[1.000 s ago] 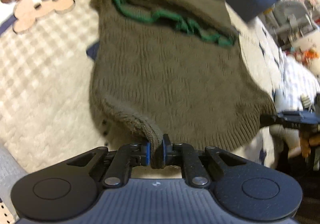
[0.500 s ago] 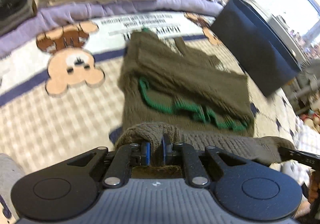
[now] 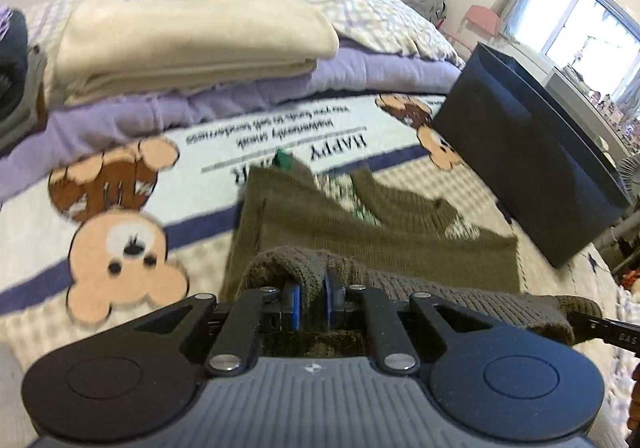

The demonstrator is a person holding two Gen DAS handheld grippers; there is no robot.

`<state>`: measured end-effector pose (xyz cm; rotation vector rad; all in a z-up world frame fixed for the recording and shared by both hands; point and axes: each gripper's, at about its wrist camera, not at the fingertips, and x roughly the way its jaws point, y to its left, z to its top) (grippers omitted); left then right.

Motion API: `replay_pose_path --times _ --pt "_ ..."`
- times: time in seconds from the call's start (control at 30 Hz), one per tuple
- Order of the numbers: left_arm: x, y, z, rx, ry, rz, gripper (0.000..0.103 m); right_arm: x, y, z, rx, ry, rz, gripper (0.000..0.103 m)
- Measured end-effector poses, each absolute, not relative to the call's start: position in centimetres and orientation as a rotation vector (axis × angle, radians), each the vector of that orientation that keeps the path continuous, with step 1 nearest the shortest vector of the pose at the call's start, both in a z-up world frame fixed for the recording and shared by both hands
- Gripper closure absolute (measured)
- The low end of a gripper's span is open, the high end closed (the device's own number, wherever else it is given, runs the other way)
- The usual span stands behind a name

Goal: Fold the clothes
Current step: 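Lift the hem with both grippers and fold it over toward the collar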

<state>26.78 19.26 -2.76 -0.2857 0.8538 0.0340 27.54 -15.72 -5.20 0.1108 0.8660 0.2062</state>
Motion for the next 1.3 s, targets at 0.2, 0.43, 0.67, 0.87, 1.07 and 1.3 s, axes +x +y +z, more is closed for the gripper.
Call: replay_pose_path --times 0.2,0.43,0.67,0.87,1.07,1.3 --pt "31.1 18.1 -3.5 -0.295 0.811 0.091 0.092 31.1 -15.0 -5.5 0.115 0.83 0.167 0.09" --pt "34.6 17.5 -4.3 -0.258 0.773 0.12 0.092 34.7 -14.9 -6.1 0.128 0.806 0.13 0.09" --pt "37.7 17.7 -5.9 -0.265 0.758 0.168 0.092 38.0 -14.0 -7.1 0.114 0.759 0.13 0.09" --pt "40.3 17.2 -8.0 -0.232 0.745 0.185 0.092 40.4 -13.7 -9.1 0.092 0.76 0.136 0.09" --pt "42.3 16.8 -10.0 -0.192 0.73 0.182 0.091 43.0 -13.4 -11.2 0.124 0.775 0.12 0.09" --pt "43.6 18.2 -9.7 -0.302 0.789 0.177 0.081 44.9 -14.7 -12.4 0.254 0.793 0.137 0.081"
